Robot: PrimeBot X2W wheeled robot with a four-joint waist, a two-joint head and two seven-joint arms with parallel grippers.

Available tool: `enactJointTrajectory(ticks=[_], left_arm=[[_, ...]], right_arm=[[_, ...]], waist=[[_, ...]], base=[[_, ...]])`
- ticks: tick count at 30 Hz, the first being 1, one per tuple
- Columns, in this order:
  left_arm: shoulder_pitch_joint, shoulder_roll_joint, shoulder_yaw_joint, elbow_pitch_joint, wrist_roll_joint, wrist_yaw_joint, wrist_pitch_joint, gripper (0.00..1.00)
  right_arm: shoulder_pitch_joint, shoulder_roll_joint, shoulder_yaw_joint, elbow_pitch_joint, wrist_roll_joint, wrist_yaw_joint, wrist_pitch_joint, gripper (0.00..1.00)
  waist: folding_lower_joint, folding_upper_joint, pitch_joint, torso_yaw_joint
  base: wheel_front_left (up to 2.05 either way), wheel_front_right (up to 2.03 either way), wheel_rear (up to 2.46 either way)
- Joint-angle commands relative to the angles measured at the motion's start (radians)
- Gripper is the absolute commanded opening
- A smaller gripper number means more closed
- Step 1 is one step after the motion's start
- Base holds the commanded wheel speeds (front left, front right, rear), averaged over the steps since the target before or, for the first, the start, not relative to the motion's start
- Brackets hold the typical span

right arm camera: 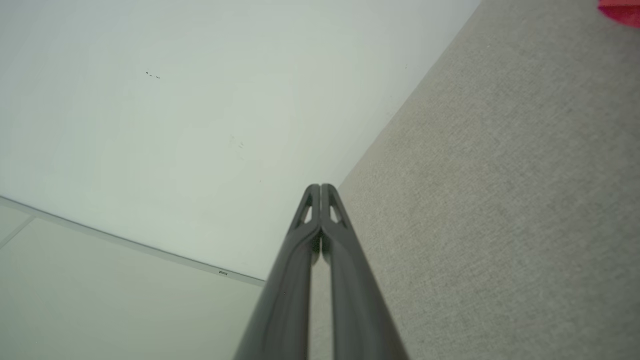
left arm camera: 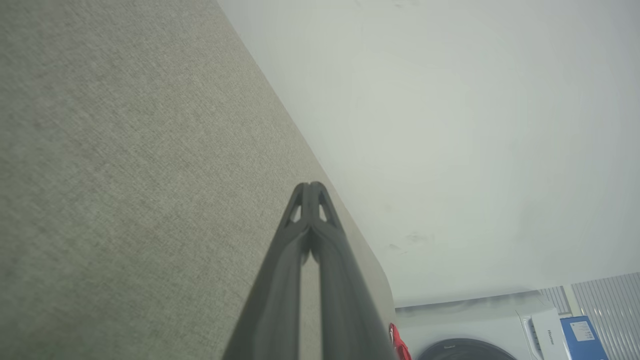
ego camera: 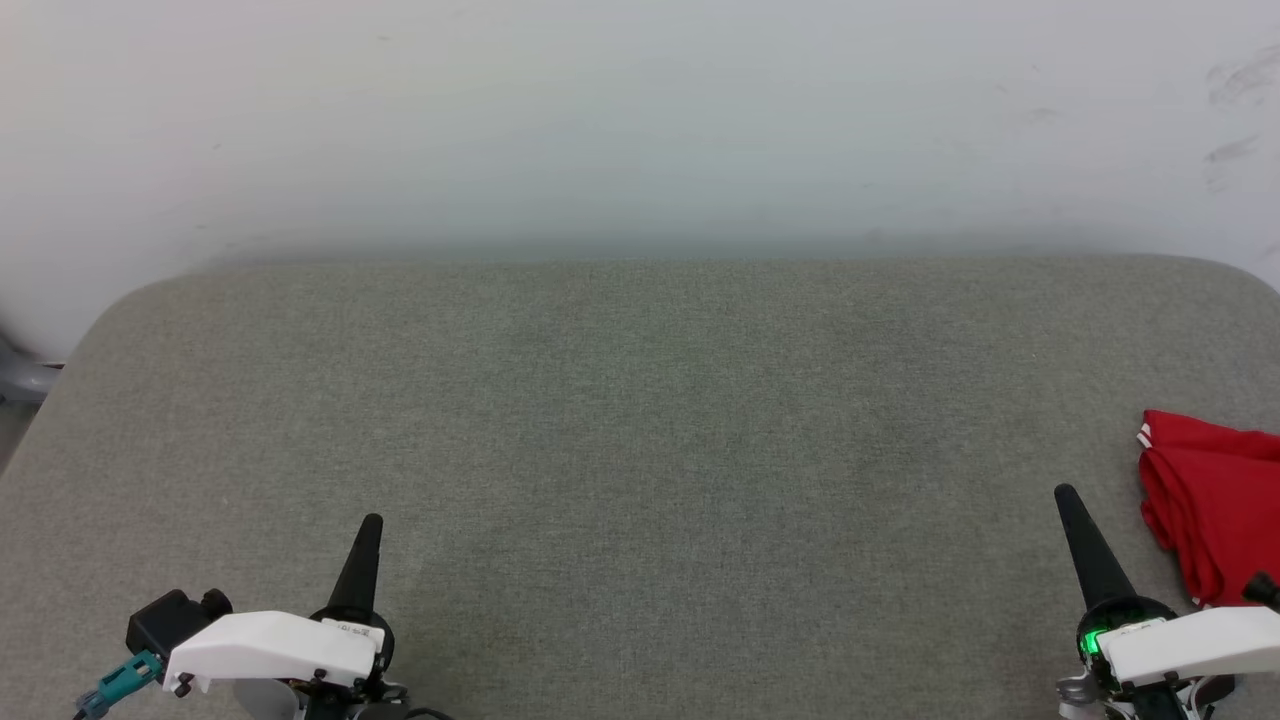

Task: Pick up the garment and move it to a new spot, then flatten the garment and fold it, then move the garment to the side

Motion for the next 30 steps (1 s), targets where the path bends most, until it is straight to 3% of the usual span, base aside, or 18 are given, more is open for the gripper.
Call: enactJointTrajectory(ticks=[1,30], left_arm=[[-0.026,-0.004,0.01,-0.005,-0.022,-0.008,0.006,0.0],[-0.048,-0.039,0.076,0.009,-0.249,-0.052,0.075,0.0]], right_arm=[[-0.025,-0.001,0.001,0.002,0.027,0.0,0.0,0.0],[-0.077,-0.001,0.003,0.079,0.283,0.0,0.005,0.0]], waist=[[-0.0001,-0.0001,0.001,0.0],[-0.0001,-0.0001,0.014,-0.002]], base=[[0.0,0.0,0.0],[0.0,0.0,0.0]])
